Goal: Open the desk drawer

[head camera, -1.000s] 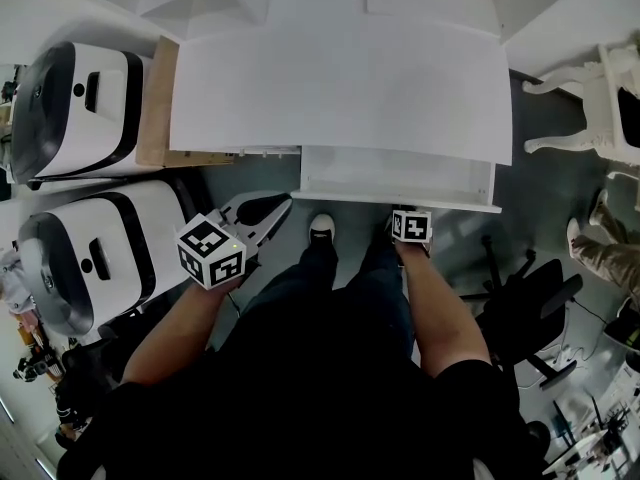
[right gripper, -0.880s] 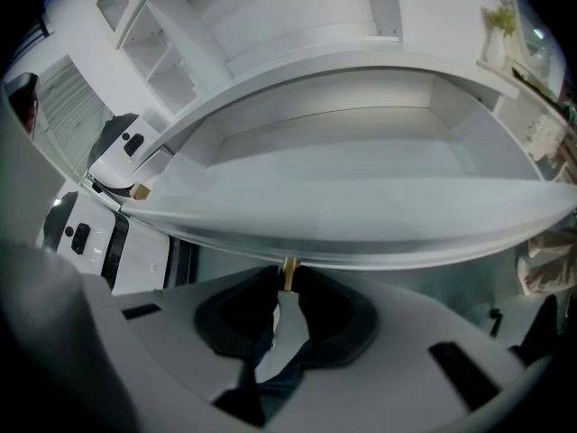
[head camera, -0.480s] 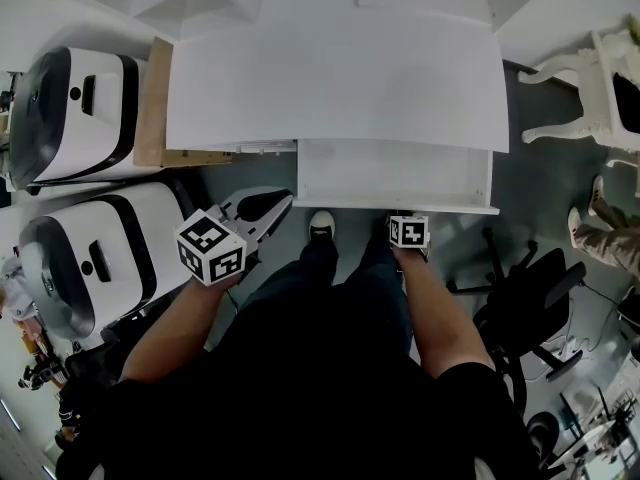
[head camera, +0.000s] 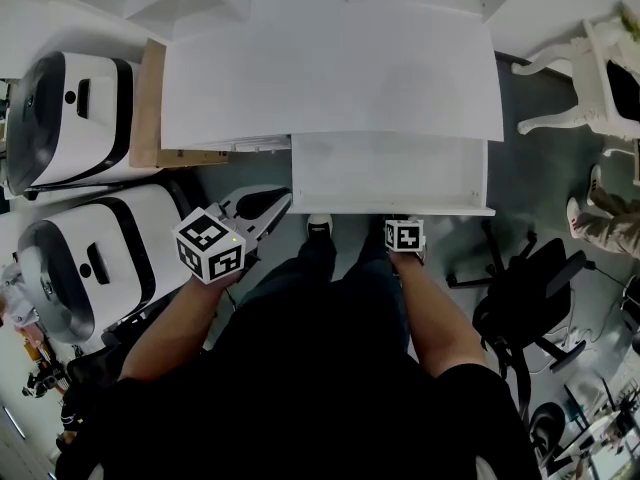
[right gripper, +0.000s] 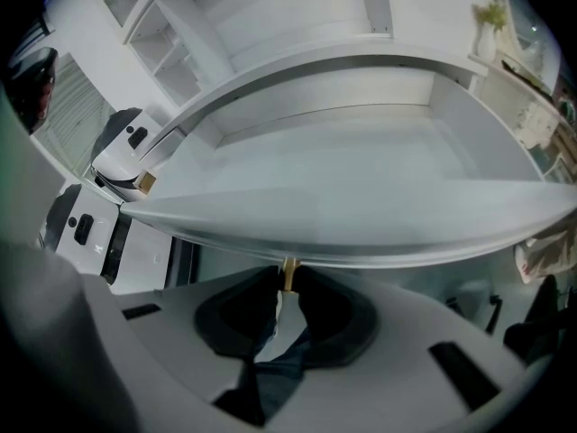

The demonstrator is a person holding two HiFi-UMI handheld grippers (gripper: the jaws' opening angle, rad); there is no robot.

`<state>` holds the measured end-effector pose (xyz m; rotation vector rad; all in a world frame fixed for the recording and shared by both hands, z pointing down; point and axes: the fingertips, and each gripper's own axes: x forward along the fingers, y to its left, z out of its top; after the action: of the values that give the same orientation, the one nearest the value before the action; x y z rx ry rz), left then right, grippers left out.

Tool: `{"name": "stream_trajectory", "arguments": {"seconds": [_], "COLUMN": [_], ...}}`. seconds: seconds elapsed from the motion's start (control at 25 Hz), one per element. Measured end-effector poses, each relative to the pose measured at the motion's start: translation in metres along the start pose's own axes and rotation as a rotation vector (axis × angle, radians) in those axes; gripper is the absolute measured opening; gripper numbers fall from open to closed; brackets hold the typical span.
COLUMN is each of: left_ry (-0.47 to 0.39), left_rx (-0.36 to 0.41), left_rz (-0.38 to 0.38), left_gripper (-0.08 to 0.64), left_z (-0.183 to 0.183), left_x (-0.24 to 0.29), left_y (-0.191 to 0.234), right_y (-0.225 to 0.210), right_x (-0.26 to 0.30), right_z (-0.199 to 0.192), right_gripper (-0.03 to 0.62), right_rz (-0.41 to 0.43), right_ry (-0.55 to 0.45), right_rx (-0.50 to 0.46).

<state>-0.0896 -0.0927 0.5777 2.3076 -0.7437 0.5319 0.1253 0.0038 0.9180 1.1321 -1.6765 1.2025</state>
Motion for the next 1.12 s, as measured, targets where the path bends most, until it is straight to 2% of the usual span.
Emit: {"name": "stream_trajectory", "arguments": {"seconds": [0.72,1.12], "left_ry": [0.013,0.016], "left_rx": [0.005,0.011], "left_rz": [-0.031,-0.038], "left_gripper": [0.017,0.017], "left_z": [-0.011,-0.015], "left_x": [0.006,0.007], "left_y": [-0.014,-0.021], "right_y": [0.008,0.007], "right_x": [-0.009,-0.009], "right_z": [-0.042,-0.041], "right_gripper": [0.074,0.074], "right_rz": [-0.013,-0.005], "right_ry": [0.017,0.007], "right_rx": [0.022,0.030]}}
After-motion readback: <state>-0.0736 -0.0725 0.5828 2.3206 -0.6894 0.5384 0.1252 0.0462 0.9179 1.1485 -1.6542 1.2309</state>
